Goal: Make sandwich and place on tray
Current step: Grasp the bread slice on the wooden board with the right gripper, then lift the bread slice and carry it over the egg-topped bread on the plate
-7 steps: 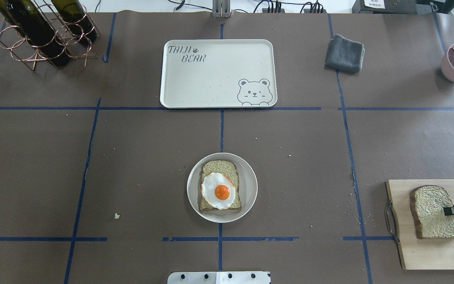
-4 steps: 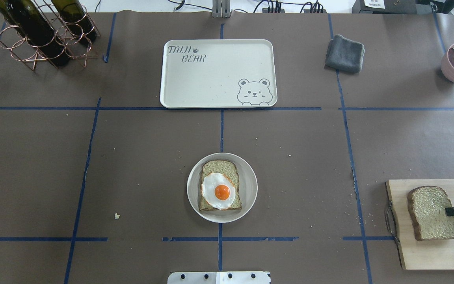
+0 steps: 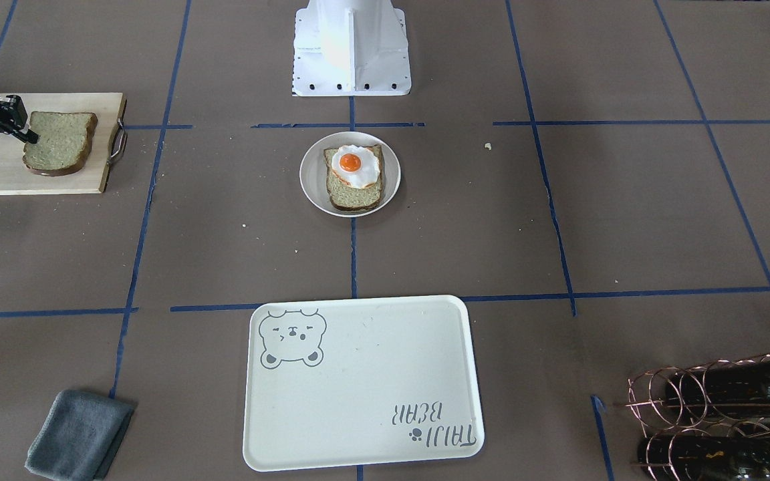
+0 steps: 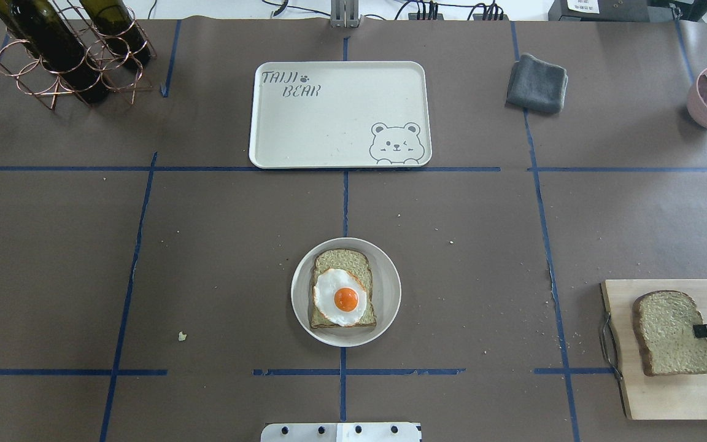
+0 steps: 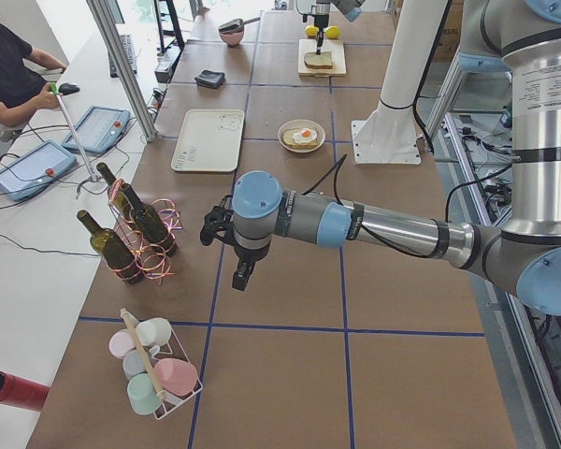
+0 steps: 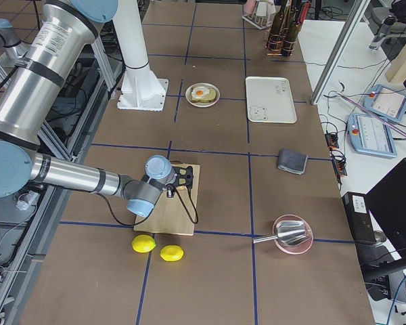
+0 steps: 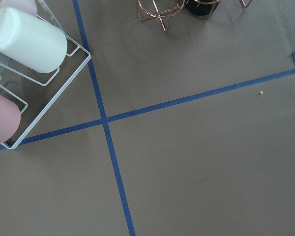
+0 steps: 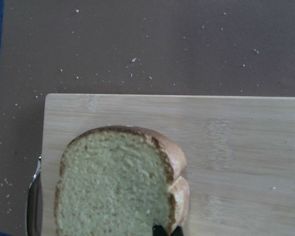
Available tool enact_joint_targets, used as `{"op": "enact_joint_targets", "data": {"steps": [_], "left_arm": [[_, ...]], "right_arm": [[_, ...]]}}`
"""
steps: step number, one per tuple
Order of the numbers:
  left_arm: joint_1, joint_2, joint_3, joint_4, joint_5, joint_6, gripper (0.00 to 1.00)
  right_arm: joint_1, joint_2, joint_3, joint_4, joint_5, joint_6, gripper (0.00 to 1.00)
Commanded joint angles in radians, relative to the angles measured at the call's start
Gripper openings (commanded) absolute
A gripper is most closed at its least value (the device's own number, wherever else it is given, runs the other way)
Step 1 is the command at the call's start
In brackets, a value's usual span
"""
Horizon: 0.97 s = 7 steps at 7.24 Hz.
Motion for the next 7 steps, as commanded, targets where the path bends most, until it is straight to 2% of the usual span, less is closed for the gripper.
{"op": "enact_joint_targets", "data": {"steps": [1, 2, 3, 5, 6, 7], "left_arm": [[-0.001, 0.0, -0.001, 0.0, 0.0, 0.0, 1.0], [-0.001, 0.0, -0.001, 0.0, 0.0, 0.0, 1.0], [-0.001, 0.0, 0.002, 0.0, 0.0, 0.0, 1.0], [0.0, 0.0, 0.002, 0.0, 0.0, -0.006, 1.0], [0.0, 0.0, 0.002, 0.0, 0.0, -0.006, 1.0], [0.0, 0.0, 0.0, 0.0, 0.0, -0.006, 1.0]], "right_arm": [[0.071, 0.016, 0.0, 0.088, 0.139, 0.01, 0.0], [0.114, 0.056, 0.017, 0.09, 0.187, 0.085, 0.0], [0.115, 0.139, 0.037, 0.088, 0.188, 0.212, 0.0], [0.066, 0.375, 0.019, 0.069, 0.188, 0.436, 0.0], [0.014, 0.481, 0.002, 0.03, 0.168, 0.522, 0.0], [-0.046, 0.584, 0.009, -0.079, 0.095, 0.546, 0.0]]}}
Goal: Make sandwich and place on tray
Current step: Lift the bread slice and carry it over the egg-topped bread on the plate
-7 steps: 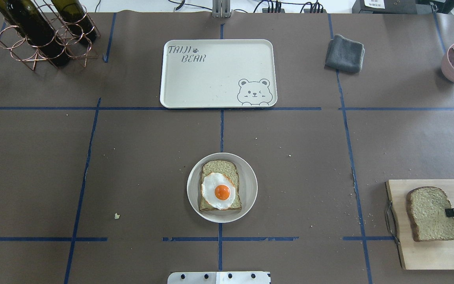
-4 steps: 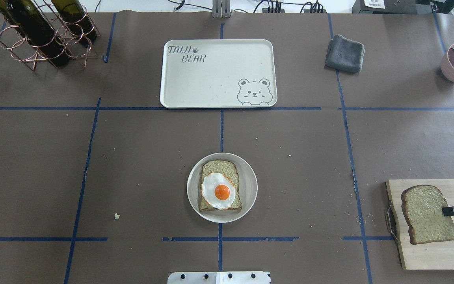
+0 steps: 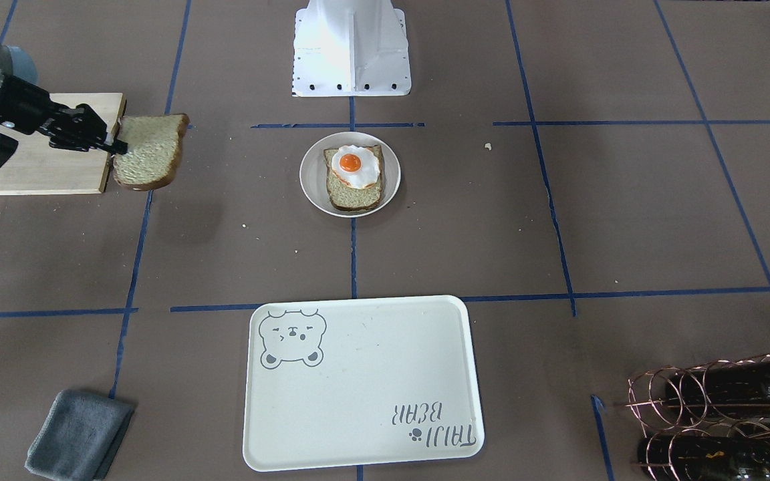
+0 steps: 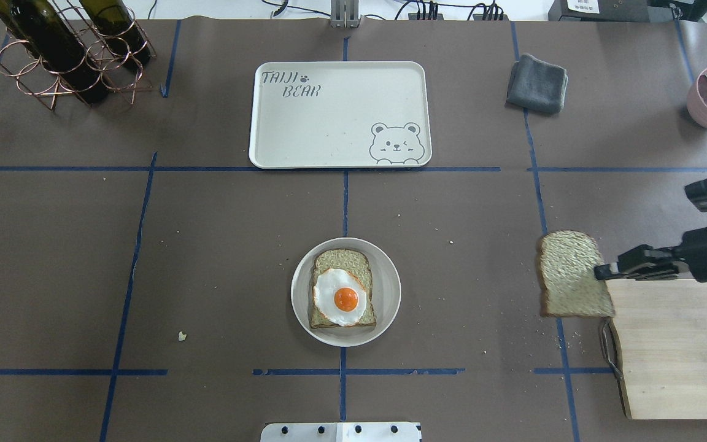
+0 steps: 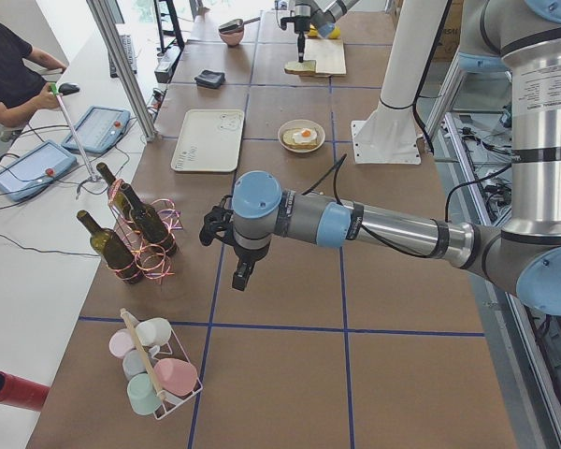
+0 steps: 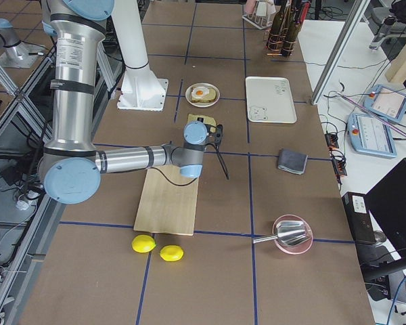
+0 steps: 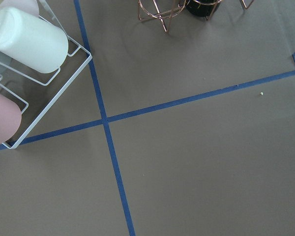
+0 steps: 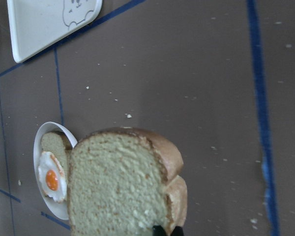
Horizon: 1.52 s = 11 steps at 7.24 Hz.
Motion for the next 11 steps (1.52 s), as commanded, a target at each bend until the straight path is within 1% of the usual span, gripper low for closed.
{"op": "enact_joint_targets", "data": {"steps": [1, 2, 3, 4, 5, 6, 8, 9, 11], "left_arm": [[0.0, 0.0, -0.001, 0.0, 0.0, 0.0, 1.0], [0.0, 0.0, -0.001, 0.0, -0.002, 0.0, 1.0], [0.0, -0.001, -0.001, 0.0, -0.002, 0.0, 1.0], [0.0, 0.0, 0.0, 0.0, 0.0, 0.001, 1.0], [0.0, -0.001, 0.0, 0.0, -0.002, 0.001, 1.0], [0.0, 0.0, -0.001, 0.0, -0.002, 0.0, 1.0], [0.0, 0.0, -0.001, 0.0, -0.002, 0.001, 1.0], [0.0, 0.0, 0.0, 0.0, -0.015, 0.0, 1.0], [0.0, 0.0, 0.0, 0.0, -0.021, 0.0, 1.0]], "right_arm": [[-0.124, 0.197, -0.006, -0.162, -0.106, 0.065, 0.0], [-0.186, 0.276, -0.012, -0.24, -0.143, 0.065, 0.0], [-0.232, 0.326, -0.012, -0.308, -0.182, 0.063, 0.0], [-0.27, 0.365, -0.03, -0.336, -0.219, 0.046, 0.0], [-0.281, 0.447, -0.097, -0.342, -0.23, 0.042, 0.0], [-0.295, 0.485, -0.137, -0.356, -0.244, 0.042, 0.0], [-0.323, 0.488, -0.141, -0.362, -0.278, 0.032, 0.0], [-0.327, 0.493, -0.141, -0.383, -0.292, 0.032, 0.0], [-0.327, 0.488, -0.136, -0.39, -0.289, 0.028, 0.0]]}}
